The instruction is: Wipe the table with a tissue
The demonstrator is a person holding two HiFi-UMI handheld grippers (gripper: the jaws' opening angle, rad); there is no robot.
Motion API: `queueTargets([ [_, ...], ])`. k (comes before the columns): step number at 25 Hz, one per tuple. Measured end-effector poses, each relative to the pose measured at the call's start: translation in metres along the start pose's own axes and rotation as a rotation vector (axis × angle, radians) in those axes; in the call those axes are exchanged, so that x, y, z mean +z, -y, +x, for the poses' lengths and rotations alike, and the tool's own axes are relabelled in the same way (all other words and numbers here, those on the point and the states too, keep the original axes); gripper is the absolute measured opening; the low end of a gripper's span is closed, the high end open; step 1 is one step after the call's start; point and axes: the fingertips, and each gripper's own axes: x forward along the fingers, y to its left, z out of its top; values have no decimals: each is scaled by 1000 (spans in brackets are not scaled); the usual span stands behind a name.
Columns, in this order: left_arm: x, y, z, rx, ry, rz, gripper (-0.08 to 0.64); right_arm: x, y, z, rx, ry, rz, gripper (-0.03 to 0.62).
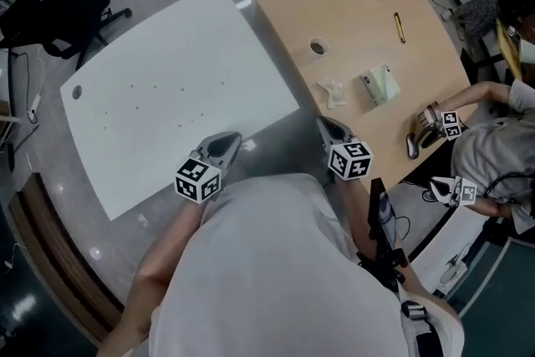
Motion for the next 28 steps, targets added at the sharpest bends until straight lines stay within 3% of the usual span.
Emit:
queueTargets([
  [10,17,-16,30,49,12,-46,8,-8,71,36,-66,-144,-33,18],
  [17,31,-21,57,76,6,-46,8,0,124,49,-158,-143,-39,23],
  [22,29,-21,69,95,-23,-55,8,-19,142,60,-179,-227,-3,175],
  [28,35,-18,74,133,-39,-53,8,-33,162,76,-199,-299,94,232],
])
